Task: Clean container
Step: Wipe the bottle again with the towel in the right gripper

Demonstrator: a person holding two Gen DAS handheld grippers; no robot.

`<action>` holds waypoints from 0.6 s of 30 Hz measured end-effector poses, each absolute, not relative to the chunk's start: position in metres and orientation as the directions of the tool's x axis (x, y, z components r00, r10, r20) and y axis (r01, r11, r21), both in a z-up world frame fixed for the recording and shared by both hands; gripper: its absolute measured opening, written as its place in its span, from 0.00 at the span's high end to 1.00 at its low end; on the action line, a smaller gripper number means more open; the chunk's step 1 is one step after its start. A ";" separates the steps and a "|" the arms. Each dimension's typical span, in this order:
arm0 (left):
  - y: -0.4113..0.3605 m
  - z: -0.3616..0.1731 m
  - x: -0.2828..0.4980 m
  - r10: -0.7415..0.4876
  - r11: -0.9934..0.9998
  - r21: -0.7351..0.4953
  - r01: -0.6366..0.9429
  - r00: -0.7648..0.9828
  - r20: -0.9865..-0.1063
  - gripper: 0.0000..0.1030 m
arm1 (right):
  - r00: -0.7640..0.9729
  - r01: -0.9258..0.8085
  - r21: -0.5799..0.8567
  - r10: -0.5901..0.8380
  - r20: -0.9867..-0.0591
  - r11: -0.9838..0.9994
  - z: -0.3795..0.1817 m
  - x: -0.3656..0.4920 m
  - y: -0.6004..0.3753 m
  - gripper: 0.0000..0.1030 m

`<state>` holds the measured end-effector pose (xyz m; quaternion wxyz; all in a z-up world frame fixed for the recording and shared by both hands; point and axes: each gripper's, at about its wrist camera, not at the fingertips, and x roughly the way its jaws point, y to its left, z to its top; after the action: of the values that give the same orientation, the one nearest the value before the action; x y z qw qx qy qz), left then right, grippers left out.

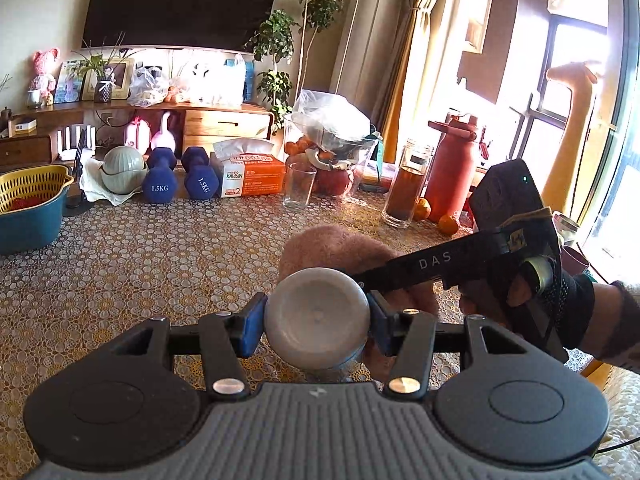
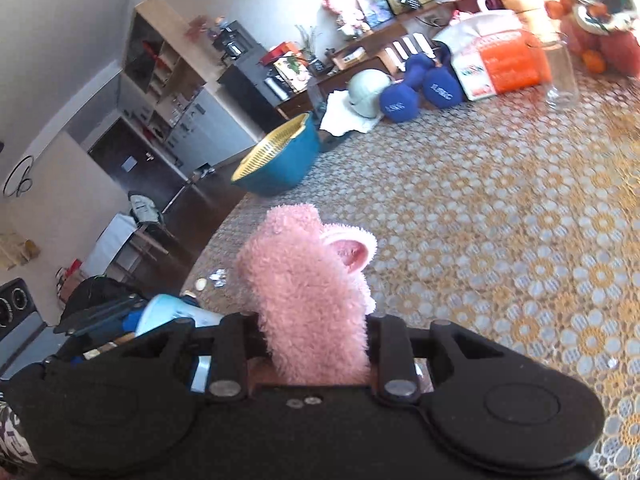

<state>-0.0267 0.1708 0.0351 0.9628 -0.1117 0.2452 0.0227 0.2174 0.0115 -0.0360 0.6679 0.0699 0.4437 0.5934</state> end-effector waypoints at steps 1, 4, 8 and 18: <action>0.171 0.035 -0.027 -0.011 0.974 -0.204 -0.098 0.879 -0.477 0.49 | -0.089 -0.726 0.619 0.852 -0.516 0.299 -0.039 0.219 0.010 0.73; 0.171 0.035 -0.026 -0.010 0.974 -0.204 -0.100 0.879 -0.477 0.49 | -0.057 -0.710 0.615 0.841 -0.537 0.345 -0.049 0.222 0.003 0.73; 0.170 0.038 -0.024 -0.006 0.976 -0.196 -0.100 0.877 -0.480 0.49 | -0.001 -0.739 0.554 0.822 -0.570 0.383 -0.051 0.217 -0.002 0.73; 0.163 0.043 -0.012 0.003 0.981 -0.168 -0.098 0.872 -0.490 0.49 | 0.177 -0.911 0.163 0.717 -0.674 0.379 -0.036 0.175 0.005 0.73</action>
<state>-0.0122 0.1633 0.0431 0.9627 -0.0943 0.2521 0.0261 0.1750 0.0053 -0.0361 0.7543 -0.1399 0.3470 0.5395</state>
